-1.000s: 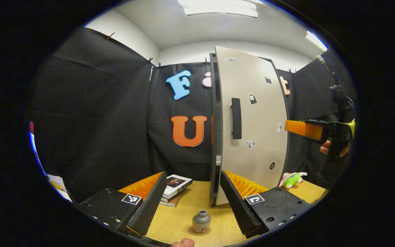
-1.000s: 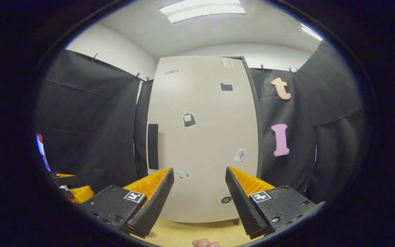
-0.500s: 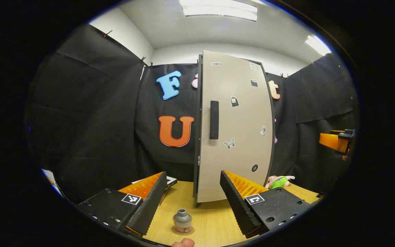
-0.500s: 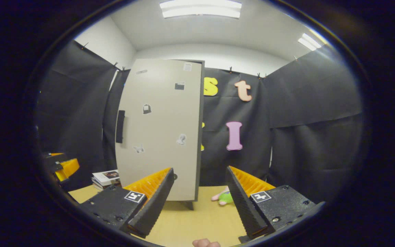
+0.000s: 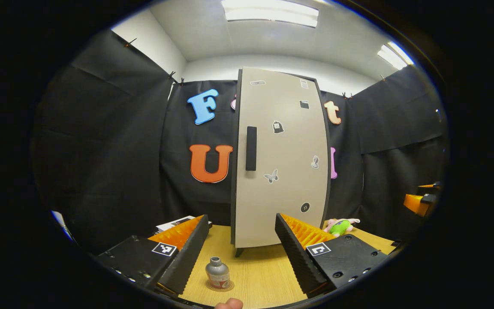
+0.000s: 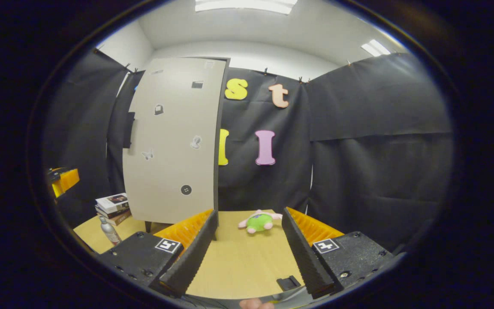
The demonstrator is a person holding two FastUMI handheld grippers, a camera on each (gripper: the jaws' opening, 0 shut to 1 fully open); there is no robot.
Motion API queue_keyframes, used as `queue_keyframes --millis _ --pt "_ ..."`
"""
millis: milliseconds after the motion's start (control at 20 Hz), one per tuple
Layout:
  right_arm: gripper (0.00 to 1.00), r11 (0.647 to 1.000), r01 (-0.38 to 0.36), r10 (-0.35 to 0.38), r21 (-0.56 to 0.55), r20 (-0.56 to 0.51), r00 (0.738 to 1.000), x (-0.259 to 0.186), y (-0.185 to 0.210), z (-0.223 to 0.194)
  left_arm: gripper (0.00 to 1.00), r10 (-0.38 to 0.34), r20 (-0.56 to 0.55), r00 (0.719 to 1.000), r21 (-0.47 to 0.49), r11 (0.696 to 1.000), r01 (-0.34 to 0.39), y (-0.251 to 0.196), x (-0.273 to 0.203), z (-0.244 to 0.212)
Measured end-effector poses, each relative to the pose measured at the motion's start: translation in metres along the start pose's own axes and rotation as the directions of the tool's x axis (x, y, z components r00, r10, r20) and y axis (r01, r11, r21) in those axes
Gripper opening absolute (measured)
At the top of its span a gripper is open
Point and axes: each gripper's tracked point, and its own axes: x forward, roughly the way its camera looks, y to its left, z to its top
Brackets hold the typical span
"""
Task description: Open the cabinet door with the right hand, grasp the bottle in the cabinet with the left hand and place it on the coaster, then close the cabinet door with the right hand.
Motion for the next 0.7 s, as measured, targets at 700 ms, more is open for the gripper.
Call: queue_keyframes --millis 700 --pt "0.97 0.998 -0.031 0.028 0.055 0.053 0.998 0.003 0.015 0.021 0.94 0.024 -0.014 1.000 -0.017 1.000 -0.025 0.007 0.000 -0.003"
